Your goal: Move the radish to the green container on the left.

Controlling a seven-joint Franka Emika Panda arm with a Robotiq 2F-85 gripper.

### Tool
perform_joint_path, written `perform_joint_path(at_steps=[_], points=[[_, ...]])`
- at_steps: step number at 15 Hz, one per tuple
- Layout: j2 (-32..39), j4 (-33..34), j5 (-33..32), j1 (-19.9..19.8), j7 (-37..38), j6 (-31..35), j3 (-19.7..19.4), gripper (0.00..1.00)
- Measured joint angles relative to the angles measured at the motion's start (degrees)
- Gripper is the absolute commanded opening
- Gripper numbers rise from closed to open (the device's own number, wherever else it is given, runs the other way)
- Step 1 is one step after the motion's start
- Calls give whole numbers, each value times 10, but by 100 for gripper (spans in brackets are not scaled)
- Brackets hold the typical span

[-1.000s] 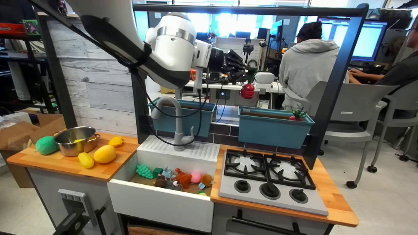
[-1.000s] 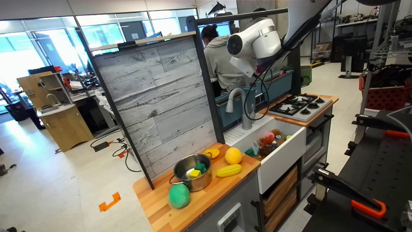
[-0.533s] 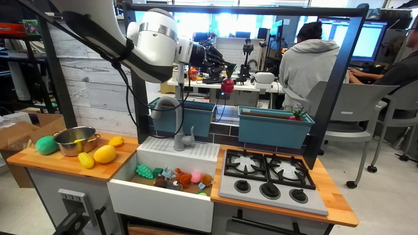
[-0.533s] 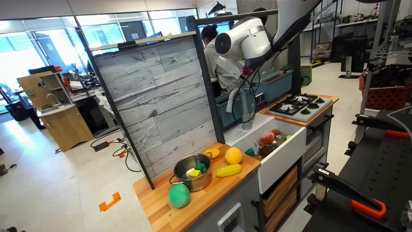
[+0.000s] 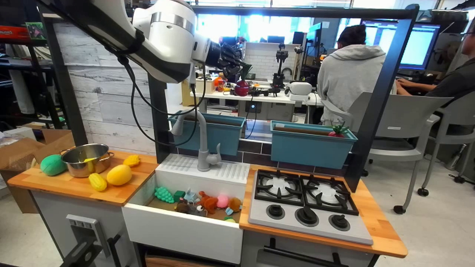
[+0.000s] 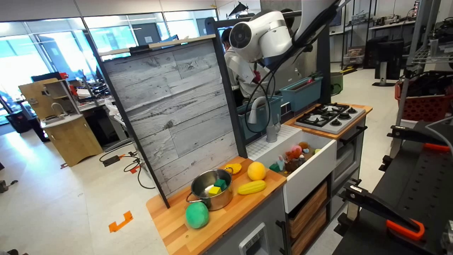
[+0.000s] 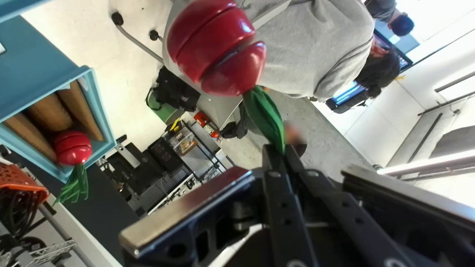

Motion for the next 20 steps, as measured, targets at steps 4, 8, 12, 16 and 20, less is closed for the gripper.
perform_joint_path(at_steps=[4,8,12,16,20], points=[[-31,-54,-5,11,2,32,0,1],[-83,-142,-30,23,9,60,-6,1],[-147,-241,-63,41,13,60,-27,1],[-219,-346,-127,50,22,60,-34,1],[-290,-459,-198,55,25,53,-19,1]])
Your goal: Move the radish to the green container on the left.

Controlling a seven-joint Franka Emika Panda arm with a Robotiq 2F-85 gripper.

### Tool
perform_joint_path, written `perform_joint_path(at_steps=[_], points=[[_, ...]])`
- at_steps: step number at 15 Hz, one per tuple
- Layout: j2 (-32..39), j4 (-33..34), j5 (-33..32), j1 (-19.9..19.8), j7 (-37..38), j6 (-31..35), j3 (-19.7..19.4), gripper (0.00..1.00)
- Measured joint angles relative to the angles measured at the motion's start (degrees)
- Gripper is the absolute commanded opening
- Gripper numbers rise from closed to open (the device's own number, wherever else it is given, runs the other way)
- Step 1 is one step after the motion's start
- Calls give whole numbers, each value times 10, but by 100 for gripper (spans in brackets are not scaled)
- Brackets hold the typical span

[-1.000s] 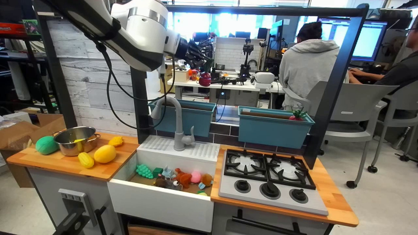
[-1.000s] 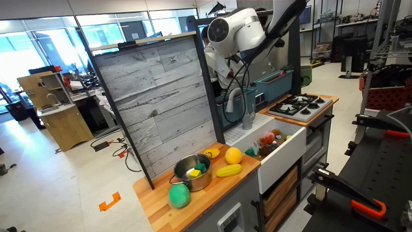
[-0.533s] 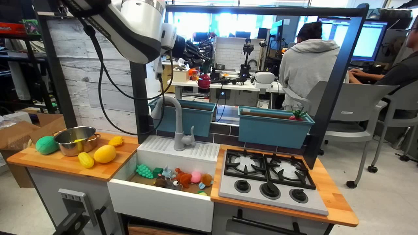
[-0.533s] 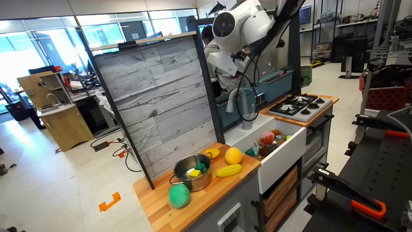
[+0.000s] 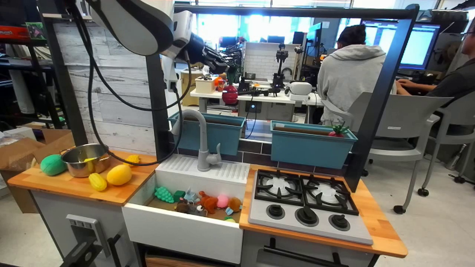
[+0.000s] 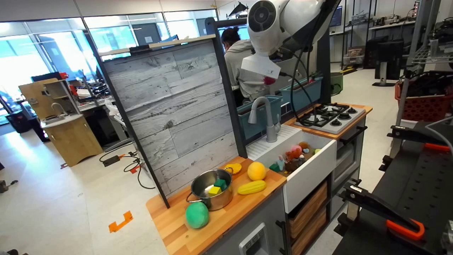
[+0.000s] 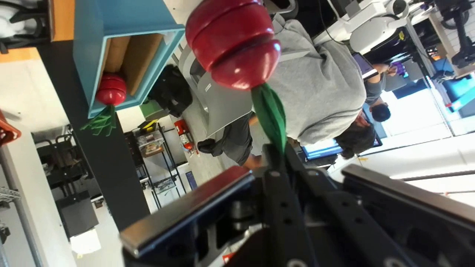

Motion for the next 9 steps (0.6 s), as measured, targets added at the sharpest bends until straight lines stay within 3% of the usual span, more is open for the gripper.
perform_joint_path(at_steps=[5,9], points=[[-68,-116,-61,-3,6,-59,42,1],[-76,-146,-68,-8,10,-142,75,1]])
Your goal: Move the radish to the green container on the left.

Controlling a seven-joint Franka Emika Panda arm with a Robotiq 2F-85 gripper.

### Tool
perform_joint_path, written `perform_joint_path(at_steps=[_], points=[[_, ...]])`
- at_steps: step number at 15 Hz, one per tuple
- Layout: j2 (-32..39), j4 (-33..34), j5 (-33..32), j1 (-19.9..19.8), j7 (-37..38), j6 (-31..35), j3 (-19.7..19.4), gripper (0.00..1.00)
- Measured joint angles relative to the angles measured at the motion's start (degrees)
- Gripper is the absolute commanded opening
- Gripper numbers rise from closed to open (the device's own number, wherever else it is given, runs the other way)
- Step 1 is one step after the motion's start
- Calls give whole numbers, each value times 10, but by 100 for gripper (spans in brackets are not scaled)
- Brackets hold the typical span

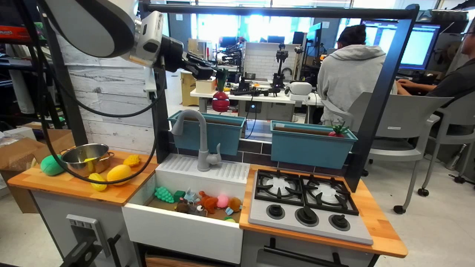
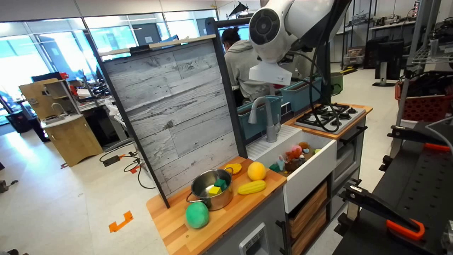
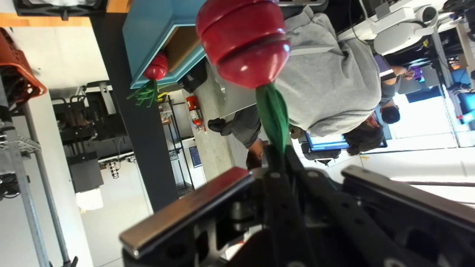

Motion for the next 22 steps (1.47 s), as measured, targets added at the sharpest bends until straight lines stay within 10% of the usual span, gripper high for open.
perform_joint_path(at_steps=[18,19,20,22], points=[[96,126,0,-42,0,-65,39,1],[108,140,0,-42,0,-65,41,30],[119,155,0,-41,0,-65,43,6],[137,179,0,-38,0,-65,45,19]])
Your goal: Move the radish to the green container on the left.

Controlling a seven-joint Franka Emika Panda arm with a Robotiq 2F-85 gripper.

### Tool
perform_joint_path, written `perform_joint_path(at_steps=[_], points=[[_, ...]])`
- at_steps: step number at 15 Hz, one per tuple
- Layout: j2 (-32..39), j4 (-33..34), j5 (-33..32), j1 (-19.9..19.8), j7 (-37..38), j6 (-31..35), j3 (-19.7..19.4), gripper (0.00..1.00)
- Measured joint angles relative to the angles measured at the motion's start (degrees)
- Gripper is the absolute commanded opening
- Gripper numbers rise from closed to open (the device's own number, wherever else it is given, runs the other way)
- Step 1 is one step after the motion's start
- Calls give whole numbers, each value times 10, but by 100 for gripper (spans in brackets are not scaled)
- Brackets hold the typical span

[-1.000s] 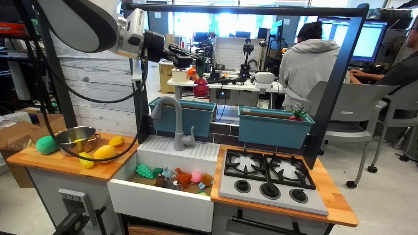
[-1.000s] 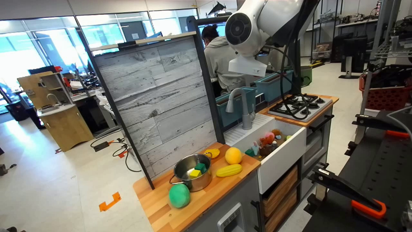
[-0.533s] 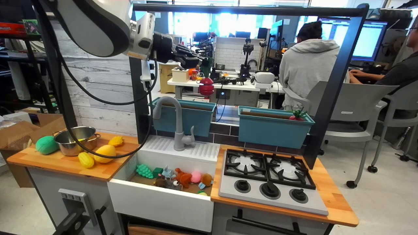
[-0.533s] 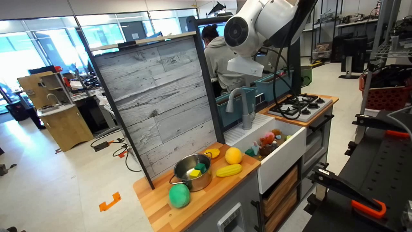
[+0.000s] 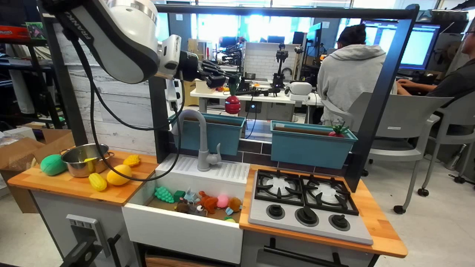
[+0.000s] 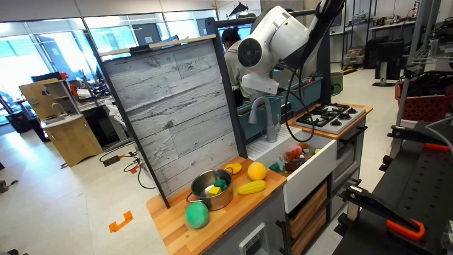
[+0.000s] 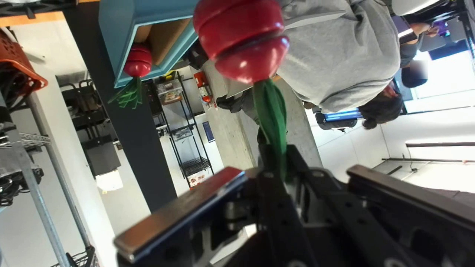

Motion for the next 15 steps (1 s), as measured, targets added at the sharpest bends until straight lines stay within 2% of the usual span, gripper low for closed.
perform_joint_path(at_steps=[1,2,15], points=[[6,8,0,1,0,0,0,28],[8,12,0,1,0,0,0,30],[9,15,0,1,0,0,0,30]])
